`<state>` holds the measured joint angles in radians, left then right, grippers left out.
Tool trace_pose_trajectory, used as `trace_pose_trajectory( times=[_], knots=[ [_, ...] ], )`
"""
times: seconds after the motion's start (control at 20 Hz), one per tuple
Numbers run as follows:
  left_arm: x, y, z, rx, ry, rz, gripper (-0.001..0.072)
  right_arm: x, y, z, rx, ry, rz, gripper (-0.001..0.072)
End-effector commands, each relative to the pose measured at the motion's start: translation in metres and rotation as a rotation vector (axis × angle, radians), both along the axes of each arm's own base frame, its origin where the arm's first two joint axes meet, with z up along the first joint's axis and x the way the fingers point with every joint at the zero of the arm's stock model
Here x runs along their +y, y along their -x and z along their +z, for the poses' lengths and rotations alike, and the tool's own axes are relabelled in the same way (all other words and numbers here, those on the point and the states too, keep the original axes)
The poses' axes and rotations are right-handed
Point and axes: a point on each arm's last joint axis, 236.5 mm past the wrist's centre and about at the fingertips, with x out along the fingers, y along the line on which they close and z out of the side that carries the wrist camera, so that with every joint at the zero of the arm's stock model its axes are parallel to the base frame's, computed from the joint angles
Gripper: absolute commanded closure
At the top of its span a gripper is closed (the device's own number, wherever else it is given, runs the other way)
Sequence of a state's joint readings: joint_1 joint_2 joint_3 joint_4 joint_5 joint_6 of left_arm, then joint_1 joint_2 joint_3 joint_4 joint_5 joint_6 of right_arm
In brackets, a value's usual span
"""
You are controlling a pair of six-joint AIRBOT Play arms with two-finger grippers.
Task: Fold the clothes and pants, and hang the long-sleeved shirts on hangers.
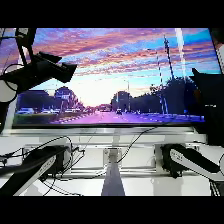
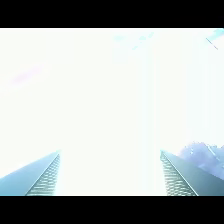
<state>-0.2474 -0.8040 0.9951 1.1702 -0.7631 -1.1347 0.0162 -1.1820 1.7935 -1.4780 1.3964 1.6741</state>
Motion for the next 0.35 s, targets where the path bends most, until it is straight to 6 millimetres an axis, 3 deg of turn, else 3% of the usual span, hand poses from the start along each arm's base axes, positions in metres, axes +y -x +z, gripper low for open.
trace_pose_trajectory(
  times=[0.0,0.15,0.3],
  knots=[
    [0.000,0.000,0.001,-0.002,0.000,0.000,0.0014,0.068,-0.013,-0.017,0.001,0.067,0.171,0.0674],
    [0.000,0.000,0.001,-0.002,0.000,0.000,0.0014,0.060,-0.023,-0.031,0.030,0.118,0.152,0.0674],
    [0.000,0.000,0.001,-0.002,0.000,0.000,0.0014,0.054,-0.025,-0.031,0.028,0.117,0.136,0.0673]
  ],
)
